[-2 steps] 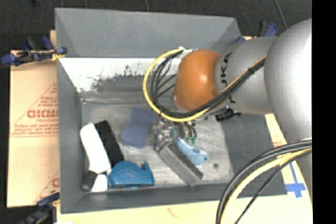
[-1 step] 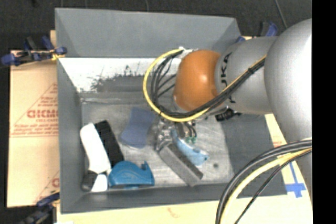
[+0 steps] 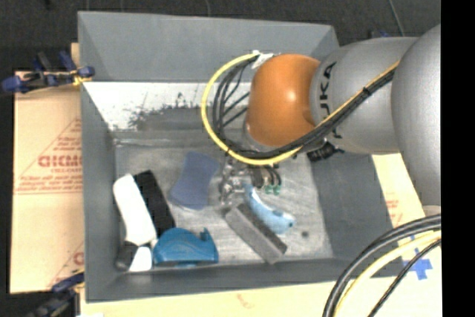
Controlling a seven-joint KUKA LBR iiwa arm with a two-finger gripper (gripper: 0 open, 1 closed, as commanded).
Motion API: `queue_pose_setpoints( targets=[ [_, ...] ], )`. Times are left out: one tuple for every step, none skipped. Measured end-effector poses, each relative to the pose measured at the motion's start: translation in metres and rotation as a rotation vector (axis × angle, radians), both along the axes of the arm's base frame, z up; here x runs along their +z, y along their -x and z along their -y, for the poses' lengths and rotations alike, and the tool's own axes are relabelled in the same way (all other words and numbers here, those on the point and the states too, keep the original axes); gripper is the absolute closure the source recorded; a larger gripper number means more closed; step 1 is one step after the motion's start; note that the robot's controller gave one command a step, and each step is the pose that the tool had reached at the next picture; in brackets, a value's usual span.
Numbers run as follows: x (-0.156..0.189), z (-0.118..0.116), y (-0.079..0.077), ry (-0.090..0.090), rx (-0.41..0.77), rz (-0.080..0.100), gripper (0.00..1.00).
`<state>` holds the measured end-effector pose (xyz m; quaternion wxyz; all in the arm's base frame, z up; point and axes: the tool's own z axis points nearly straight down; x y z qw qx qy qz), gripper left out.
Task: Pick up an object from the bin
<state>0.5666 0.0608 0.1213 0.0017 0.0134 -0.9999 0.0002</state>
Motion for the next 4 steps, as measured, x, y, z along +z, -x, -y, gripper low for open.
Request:
queue_pose_setpoints(
  targets=[
    [0.033,0.088,0.003,0.001,0.003,0.008,0.00],
    [0.032,0.087,0.003,0.000,0.003,0.008,0.00],
    [0.006,0.088,-0.015,0.002,0.078,0.015,0.00],
    [-0.033,0.081,0.010,-0.001,0.132,0.012,0.00]
  ],
)
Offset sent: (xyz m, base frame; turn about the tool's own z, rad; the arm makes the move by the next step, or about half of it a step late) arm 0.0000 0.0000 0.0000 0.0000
